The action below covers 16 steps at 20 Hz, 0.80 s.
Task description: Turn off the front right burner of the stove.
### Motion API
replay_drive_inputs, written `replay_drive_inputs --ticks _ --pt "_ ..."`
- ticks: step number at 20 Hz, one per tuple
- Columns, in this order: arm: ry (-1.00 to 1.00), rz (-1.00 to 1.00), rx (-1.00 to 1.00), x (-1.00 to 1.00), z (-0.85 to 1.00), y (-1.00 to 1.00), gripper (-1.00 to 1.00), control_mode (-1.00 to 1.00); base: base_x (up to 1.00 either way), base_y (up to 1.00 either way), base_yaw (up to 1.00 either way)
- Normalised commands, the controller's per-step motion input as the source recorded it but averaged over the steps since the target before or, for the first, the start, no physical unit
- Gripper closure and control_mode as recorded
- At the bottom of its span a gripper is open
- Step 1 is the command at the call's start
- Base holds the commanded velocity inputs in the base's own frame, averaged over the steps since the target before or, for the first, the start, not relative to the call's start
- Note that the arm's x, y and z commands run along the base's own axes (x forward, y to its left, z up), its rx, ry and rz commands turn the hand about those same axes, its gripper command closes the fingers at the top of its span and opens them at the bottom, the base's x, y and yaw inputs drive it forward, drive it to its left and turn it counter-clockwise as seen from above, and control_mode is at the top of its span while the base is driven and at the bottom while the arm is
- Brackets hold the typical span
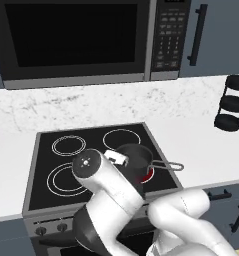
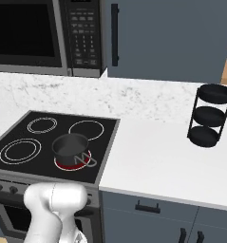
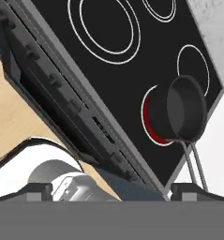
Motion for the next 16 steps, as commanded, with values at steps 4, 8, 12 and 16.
replay_drive_inputs --ticks 4,8,12,16 --pt "-0.11 0.23 -0.25 -0.95 -0.6 0.38 -1.0 -1.0 0.0 0.0 0.0" --pt "-0.12 0.08 -0.21 -0.42 -0.73 0.01 -1.0 -1.0 0.0 0.0 0.0" --pt "-0.29 0.0 -0.17 -0.01 -0.53 -0.1 -1.0 -1.0 0.0 0.0 0.0" --pt "-0.21 0.0 -0.06 0.0 -0.24 0.0 -1.0 -1.0 0.0 0.0 0.0"
